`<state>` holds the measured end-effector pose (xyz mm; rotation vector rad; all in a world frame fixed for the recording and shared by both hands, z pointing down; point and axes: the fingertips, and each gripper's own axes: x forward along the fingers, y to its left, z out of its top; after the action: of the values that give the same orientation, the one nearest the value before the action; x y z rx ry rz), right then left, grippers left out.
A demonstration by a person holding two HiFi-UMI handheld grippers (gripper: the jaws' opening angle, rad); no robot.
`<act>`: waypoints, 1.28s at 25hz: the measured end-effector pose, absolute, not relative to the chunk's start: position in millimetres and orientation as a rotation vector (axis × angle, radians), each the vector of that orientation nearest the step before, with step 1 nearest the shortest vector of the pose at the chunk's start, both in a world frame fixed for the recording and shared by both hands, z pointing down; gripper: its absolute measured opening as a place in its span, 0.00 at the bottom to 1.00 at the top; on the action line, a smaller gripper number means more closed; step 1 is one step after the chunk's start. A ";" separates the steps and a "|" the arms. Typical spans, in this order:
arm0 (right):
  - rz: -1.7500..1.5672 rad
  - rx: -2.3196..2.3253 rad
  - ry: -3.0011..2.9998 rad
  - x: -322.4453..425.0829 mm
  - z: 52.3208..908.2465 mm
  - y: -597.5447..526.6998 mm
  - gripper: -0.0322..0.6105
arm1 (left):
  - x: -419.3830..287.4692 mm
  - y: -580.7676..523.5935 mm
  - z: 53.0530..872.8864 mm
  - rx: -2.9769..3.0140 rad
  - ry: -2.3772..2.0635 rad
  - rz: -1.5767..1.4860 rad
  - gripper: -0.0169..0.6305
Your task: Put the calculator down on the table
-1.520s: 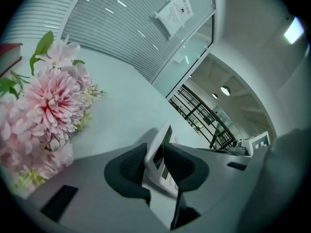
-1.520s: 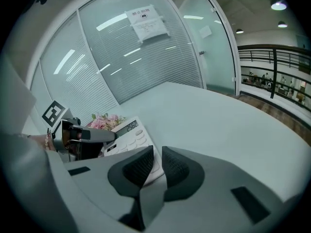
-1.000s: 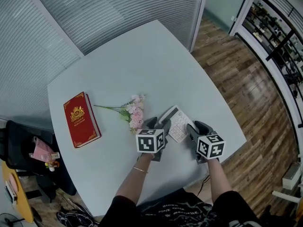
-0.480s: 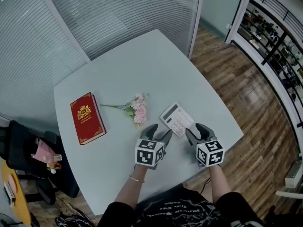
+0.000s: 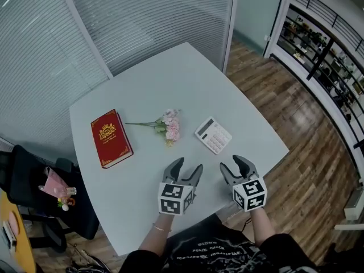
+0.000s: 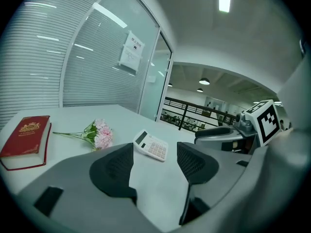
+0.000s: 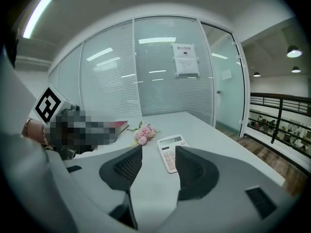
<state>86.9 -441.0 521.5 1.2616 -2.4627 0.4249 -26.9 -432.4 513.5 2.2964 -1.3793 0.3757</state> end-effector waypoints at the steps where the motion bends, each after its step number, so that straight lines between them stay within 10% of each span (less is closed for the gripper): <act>1: 0.417 1.265 -2.467 83.7 519.8 -432.0 0.37 | -28.9 -422.0 511.6 2.303 -1.376 0.370 0.47; 32: 0.262 1.246 -2.392 11.3 544.1 -255.0 0.38 | -112.3 -229.7 549.5 2.293 -1.446 0.370 0.47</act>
<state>11.3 -255.0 544.1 1.2462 -2.3923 0.2621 -112.3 -229.7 549.5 2.2935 -1.4460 0.3703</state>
